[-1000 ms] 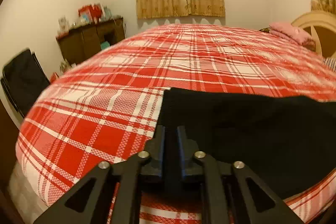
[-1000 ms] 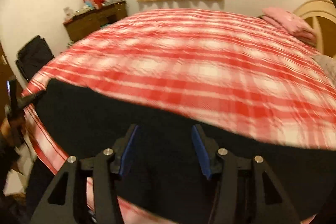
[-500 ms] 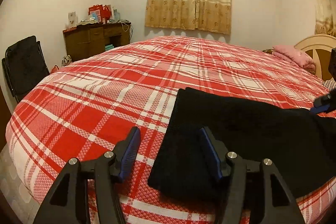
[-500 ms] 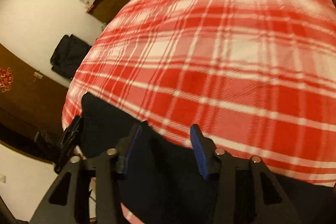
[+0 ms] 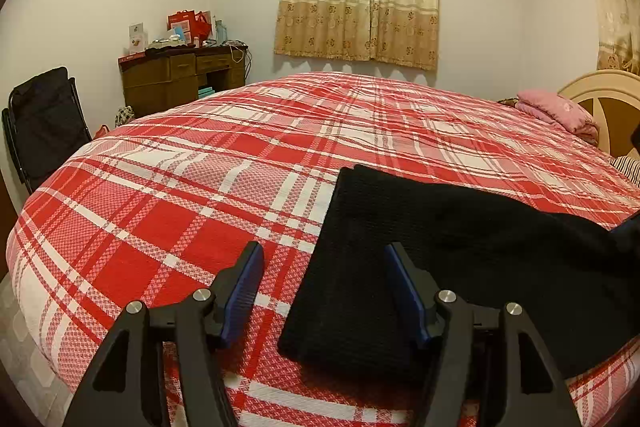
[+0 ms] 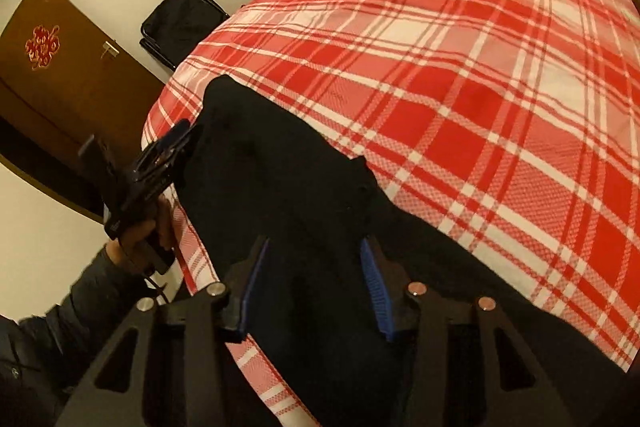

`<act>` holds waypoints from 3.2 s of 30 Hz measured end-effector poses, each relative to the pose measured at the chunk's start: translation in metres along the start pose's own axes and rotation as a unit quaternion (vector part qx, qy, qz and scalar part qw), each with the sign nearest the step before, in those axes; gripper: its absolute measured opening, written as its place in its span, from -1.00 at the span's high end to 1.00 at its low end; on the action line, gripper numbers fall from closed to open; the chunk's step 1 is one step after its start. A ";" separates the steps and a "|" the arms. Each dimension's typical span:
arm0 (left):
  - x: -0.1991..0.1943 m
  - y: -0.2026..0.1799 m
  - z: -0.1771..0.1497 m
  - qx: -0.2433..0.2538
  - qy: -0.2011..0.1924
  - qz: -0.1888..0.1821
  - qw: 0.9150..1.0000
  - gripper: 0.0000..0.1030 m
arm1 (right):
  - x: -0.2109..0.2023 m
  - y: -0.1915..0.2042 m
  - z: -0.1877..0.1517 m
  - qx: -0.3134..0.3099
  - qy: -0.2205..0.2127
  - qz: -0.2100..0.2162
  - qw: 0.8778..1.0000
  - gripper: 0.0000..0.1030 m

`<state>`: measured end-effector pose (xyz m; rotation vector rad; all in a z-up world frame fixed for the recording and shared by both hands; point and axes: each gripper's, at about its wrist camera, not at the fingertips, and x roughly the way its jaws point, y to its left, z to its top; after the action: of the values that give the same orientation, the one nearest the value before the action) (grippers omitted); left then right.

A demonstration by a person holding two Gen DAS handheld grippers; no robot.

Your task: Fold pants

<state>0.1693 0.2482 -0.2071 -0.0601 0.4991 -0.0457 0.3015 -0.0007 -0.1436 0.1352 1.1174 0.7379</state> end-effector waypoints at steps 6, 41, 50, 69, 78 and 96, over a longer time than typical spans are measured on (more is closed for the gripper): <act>0.000 0.000 0.000 0.000 -0.001 0.000 1.000 -0.25 | -0.008 -0.040 0.020 0.127 -0.015 0.074 0.989 0.02; -0.002 0.000 -0.001 0.007 -0.008 0.002 1.000 -0.27 | -0.001 -0.062 0.045 0.202 -0.050 0.068 0.976 0.28; -0.003 0.001 -0.002 0.008 -0.011 0.001 1.000 -0.27 | 0.005 -0.063 0.033 0.237 -0.014 0.122 0.964 0.59; -0.003 0.001 -0.004 0.010 -0.014 0.001 1.000 -0.28 | 0.027 -0.087 0.010 0.339 0.023 0.207 0.917 0.42; -0.003 0.001 -0.005 0.010 -0.015 0.001 1.000 -0.28 | 0.014 -0.078 0.016 0.322 -0.026 0.180 0.929 0.77; 0.000 0.000 -0.002 0.013 -0.009 0.012 1.000 -0.30 | -0.038 -0.018 0.013 0.140 -0.114 0.053 0.982 0.07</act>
<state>0.1684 0.2484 -0.2088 -0.0299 0.4819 -0.0281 0.3126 -0.0340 -0.1164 0.5087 0.9949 0.6389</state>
